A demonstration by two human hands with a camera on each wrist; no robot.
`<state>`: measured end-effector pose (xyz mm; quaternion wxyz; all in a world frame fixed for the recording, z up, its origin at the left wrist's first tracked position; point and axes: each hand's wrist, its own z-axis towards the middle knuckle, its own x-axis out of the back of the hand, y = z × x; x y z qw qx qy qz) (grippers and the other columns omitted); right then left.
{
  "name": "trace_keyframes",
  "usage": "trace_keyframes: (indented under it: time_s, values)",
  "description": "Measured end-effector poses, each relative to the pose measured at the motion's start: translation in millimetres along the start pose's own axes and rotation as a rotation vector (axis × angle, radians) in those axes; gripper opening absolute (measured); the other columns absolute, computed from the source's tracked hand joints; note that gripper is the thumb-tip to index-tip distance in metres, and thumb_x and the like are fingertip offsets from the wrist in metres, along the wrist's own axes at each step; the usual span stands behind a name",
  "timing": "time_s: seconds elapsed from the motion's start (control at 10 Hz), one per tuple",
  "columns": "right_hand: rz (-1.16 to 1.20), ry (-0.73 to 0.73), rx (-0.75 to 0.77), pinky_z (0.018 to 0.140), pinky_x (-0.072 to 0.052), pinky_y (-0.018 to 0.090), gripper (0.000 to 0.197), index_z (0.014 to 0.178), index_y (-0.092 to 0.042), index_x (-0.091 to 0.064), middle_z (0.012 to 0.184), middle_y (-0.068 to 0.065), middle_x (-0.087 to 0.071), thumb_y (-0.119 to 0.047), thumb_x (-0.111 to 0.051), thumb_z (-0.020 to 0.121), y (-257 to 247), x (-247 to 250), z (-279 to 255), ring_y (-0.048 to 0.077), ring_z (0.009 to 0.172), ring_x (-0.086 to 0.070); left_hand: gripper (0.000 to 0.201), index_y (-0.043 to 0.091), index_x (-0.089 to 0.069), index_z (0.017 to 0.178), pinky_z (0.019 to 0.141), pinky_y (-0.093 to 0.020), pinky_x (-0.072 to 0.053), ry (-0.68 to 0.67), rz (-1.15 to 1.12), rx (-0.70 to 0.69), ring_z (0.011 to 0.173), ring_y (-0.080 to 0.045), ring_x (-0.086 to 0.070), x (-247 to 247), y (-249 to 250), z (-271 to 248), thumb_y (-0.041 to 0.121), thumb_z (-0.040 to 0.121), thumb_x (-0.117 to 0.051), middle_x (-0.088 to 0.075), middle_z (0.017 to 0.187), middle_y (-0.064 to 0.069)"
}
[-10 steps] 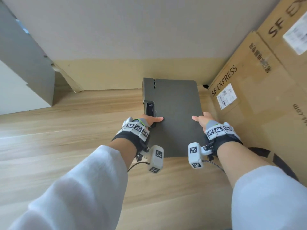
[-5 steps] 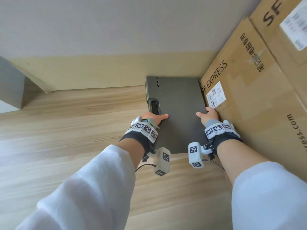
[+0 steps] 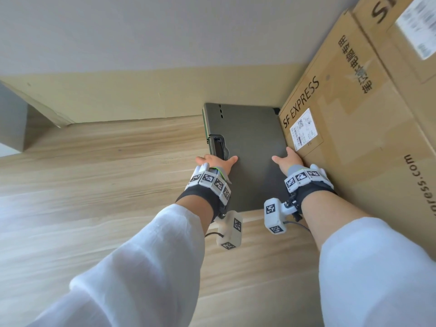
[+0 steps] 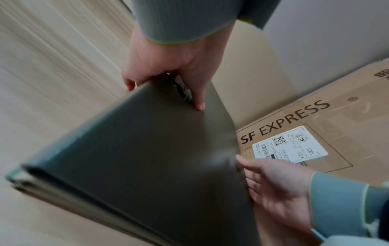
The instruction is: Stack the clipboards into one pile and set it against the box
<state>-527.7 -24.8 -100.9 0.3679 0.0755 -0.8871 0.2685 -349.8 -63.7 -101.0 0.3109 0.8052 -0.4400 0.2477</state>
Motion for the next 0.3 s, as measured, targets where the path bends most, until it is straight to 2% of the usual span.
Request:
trace_keyframes:
  time_s: [0.1,0.2,0.3]
  values:
    - [-0.025,-0.003,-0.002,0.112,-0.029,0.04,0.064,0.15,-0.017,-0.02,0.154,0.006,-0.031,-0.025,-0.049,0.093,3.1,2.6,-3.0,0.03,0.141,-0.031,0.099,0.002,-0.029,0.144,0.107,-0.046,-0.034,-0.024,-0.029,-0.012,0.133,-0.038,-0.039,0.1,-0.9,-0.7,0.071,0.076,-0.051,-0.033,0.146,-0.017]
    - [0.033,0.043,0.042,0.112,-0.029,0.039,0.061,0.149,-0.018,-0.023,0.154,0.004,-0.031,-0.021,-0.048,0.094,6.6,1.9,-5.8,0.029,0.14,-0.032,0.1,0.01,-0.028,0.145,0.109,-0.05,-0.03,-0.058,-0.045,-0.005,0.138,-0.038,-0.033,1.3,-7.5,7.9,0.078,0.073,-0.044,-0.033,0.148,-0.016]
    - [0.205,0.069,0.147,0.113,-0.028,0.038,0.057,0.146,-0.017,-0.03,0.153,0.004,-0.034,-0.016,-0.049,0.092,5.7,2.0,-9.4,0.027,0.139,-0.034,0.102,0.019,-0.028,0.147,0.109,-0.054,-0.029,-0.057,-0.059,-0.027,0.138,-0.039,-0.032,7.9,-20.6,14.6,0.084,0.068,-0.035,-0.032,0.15,-0.015]
